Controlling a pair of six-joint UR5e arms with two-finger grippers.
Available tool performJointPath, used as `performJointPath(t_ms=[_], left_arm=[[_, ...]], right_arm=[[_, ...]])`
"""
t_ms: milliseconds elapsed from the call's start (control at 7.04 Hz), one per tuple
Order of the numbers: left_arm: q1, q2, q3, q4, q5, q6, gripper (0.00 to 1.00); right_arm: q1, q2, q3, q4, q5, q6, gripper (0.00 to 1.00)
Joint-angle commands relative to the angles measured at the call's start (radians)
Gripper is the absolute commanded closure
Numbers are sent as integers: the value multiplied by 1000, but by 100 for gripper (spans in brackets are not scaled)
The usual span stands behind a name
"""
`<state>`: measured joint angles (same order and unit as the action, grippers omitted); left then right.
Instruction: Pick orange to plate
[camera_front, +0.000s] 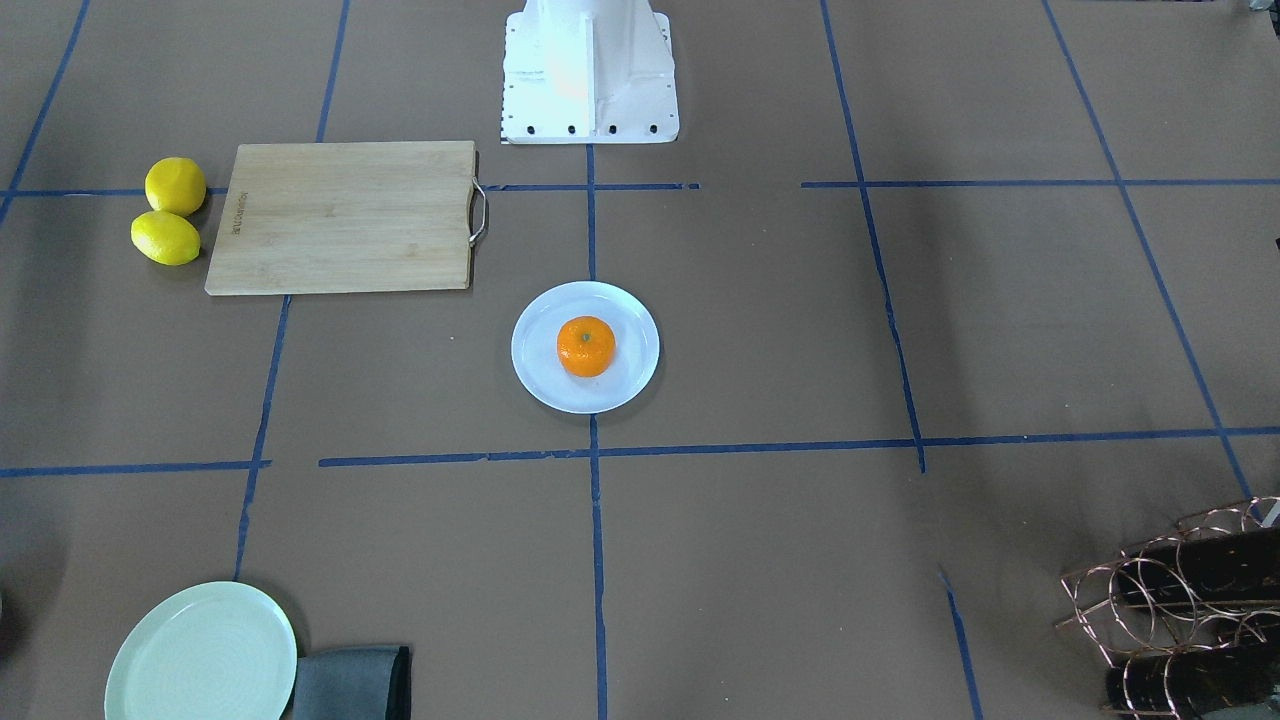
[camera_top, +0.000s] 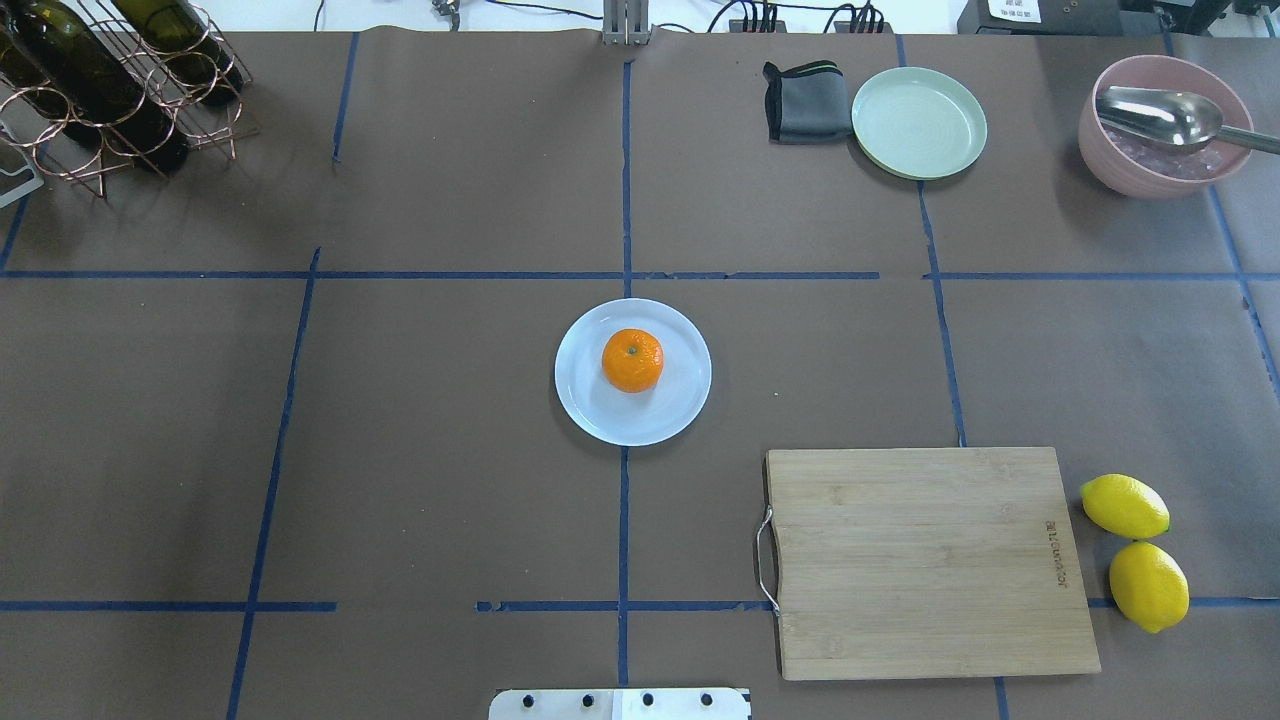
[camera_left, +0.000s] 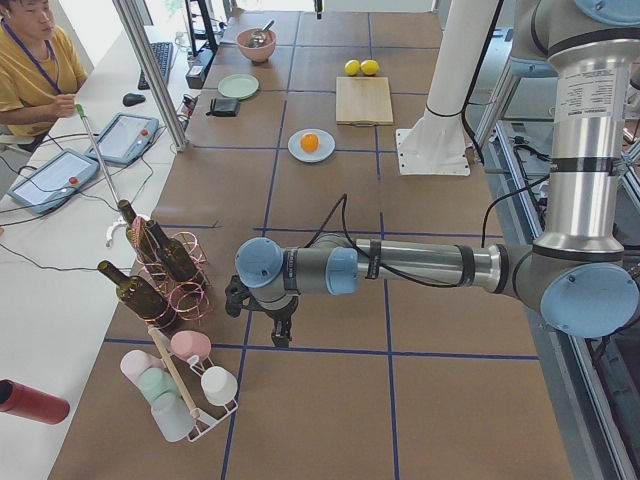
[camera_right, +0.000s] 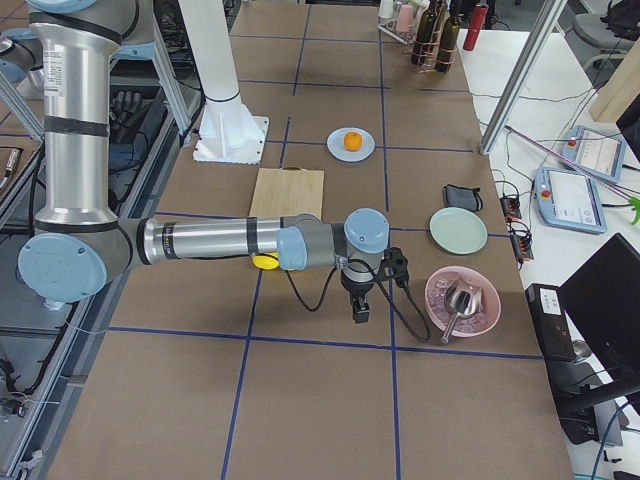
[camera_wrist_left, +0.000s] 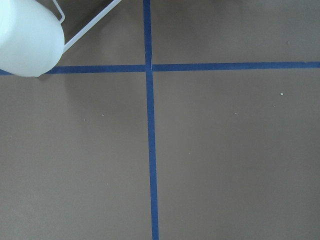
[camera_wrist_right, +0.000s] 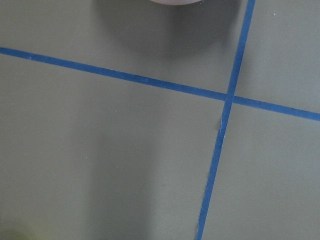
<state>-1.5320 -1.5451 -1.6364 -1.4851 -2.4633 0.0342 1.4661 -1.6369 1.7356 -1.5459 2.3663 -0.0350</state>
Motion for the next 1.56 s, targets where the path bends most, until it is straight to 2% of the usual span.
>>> performJointPath(t_ms=[0,852,1136,1420], left_arm=[[0,-1,-2,-3,0,-13,0],[1,-12,0,-37,3,-22,0],[-3,-13,-3,-26,14,-33,0],[-4,-13,-2,-35,110,-53,0]], right_arm=[[23,-6,54,-63,-5,-17,0],[-19,6,39,-79,-18,-43,0],[-24,3,41,-82,-51,-42,0],[-24,3,41,-82,-68,-42,0]])
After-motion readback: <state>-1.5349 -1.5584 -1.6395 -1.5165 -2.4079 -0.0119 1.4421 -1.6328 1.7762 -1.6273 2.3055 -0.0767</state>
